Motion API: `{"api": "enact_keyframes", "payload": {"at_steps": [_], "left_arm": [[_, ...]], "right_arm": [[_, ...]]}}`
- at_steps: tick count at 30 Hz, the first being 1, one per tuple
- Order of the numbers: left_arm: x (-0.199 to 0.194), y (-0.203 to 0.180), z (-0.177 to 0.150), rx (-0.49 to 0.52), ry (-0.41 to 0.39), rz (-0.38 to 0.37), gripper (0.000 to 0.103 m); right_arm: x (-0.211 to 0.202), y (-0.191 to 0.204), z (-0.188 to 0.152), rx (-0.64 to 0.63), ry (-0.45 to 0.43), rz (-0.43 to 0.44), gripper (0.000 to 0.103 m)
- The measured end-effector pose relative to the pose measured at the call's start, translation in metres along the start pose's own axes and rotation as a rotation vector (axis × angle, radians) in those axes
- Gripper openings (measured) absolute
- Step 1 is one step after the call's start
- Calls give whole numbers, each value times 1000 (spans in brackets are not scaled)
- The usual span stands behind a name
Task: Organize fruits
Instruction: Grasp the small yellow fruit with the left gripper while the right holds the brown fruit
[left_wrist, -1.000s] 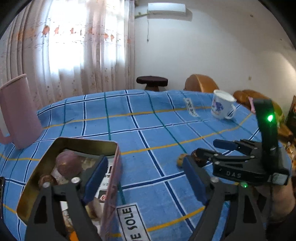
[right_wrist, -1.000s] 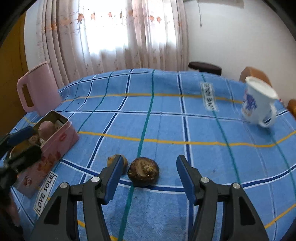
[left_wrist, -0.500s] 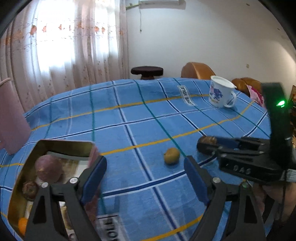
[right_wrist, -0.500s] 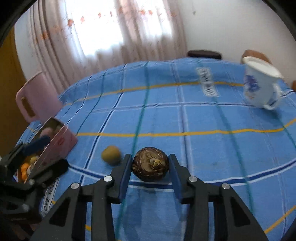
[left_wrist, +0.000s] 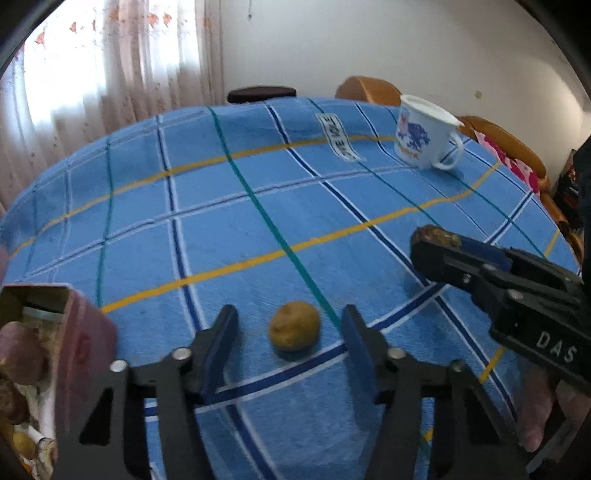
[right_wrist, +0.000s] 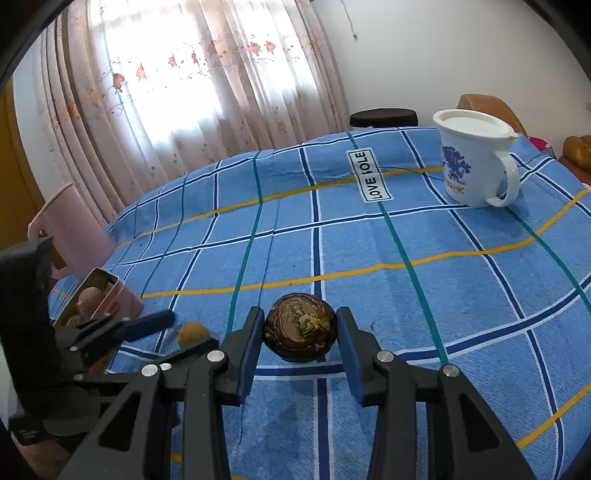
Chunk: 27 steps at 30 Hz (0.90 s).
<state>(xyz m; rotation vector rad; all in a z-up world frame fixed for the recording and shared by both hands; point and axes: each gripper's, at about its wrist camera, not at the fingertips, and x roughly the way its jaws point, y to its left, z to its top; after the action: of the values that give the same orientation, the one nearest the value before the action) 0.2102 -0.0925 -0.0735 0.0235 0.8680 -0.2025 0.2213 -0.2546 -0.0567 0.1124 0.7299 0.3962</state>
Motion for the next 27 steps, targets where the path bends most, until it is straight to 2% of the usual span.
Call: {"api": "enact_keyframes", "payload": {"at_steps": [3, 4, 5, 6, 17, 27], "left_arm": [[2, 2, 1, -18, 12, -17, 40], [2, 2, 1, -15, 12, -15, 40], [1, 1, 0, -13, 11, -15, 32], [-1, 1, 0, -11, 7, -16, 30], [-25, -5, -5, 17, -106, 15, 30], [-43, -1, -10, -10, -207, 46, 30]], "right_arm": [[-1, 1, -1, -7, -5, 1, 42], [-1, 2, -1, -10, -7, 1, 42], [-1, 2, -1, -12, -8, 0, 42], [-2, 2, -1, -14, -10, 2, 42], [-13, 9, -1, -51, -67, 8, 42], [-21, 12, -2, -73, -111, 26, 42]]}}
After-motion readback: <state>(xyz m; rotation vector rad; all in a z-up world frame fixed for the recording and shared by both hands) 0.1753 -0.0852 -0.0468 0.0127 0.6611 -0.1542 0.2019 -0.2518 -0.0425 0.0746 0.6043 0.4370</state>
